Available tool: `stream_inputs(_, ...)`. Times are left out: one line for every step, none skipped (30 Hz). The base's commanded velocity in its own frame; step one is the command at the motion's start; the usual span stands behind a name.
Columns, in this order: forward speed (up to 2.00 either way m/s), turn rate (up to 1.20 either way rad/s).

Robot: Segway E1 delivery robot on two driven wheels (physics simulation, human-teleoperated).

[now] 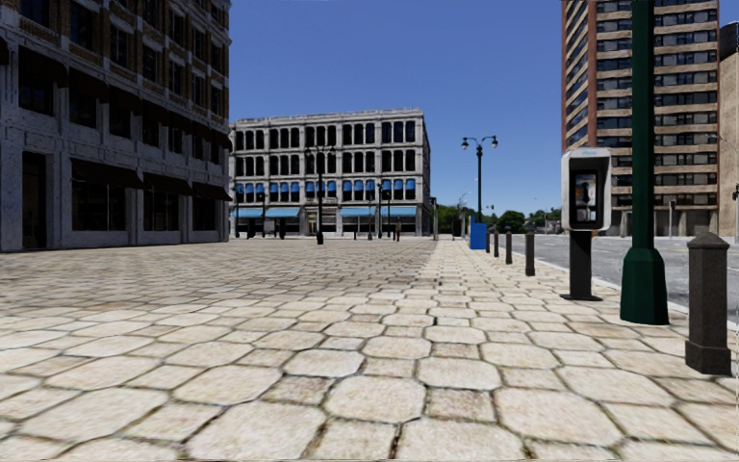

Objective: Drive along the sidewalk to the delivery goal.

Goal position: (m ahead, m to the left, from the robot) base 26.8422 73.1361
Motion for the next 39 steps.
stream_inputs(1.00,0.59)
stream_inputs(1.01,0.59)
stream_inputs(1.02,0.59)
stream_inputs(1.03,0.59)
stream_inputs(1.03,0.59)
stream_inputs(1.03,0.59)
stream_inputs(1.03,0.59)
stream_inputs(1.03,0.59)
stream_inputs(1.04,0.59)
stream_inputs(1.04,0.59)
stream_inputs(1.04,0.59)
stream_inputs(1.04,0.59)
stream_inputs(1.05,0.59)
stream_inputs(1.05,0.59)
stream_inputs(1.05,0.59)
stream_inputs(1.05,0.59)
stream_inputs(1.05,0.59)
stream_inputs(1.06,0.59)
stream_inputs(1.07,0.59)
stream_inputs(1.07,0.59)
stream_inputs(1.08,0.59)
stream_inputs(1.08,0.59)
stream_inputs(1.09,0.59)
stream_inputs(1.11,0.59)
stream_inputs(1.15,0.59)
stream_inputs(1.19,0.59)
stream_inputs(1.22,0.59)
stream_inputs(1.22,0.59)
stream_inputs(1.23,0.59)
stream_inputs(1.23,0.59)
stream_inputs(1.23,0.59)
stream_inputs(1.24,0.59)
stream_inputs(1.24,0.59)
stream_inputs(1.26,0.59)
stream_inputs(1.29,0.59)
stream_inputs(1.32,0.59)
stream_inputs(1.35,0.59)
stream_inputs(1.39,0.59)
stream_inputs(1.39,0.59)
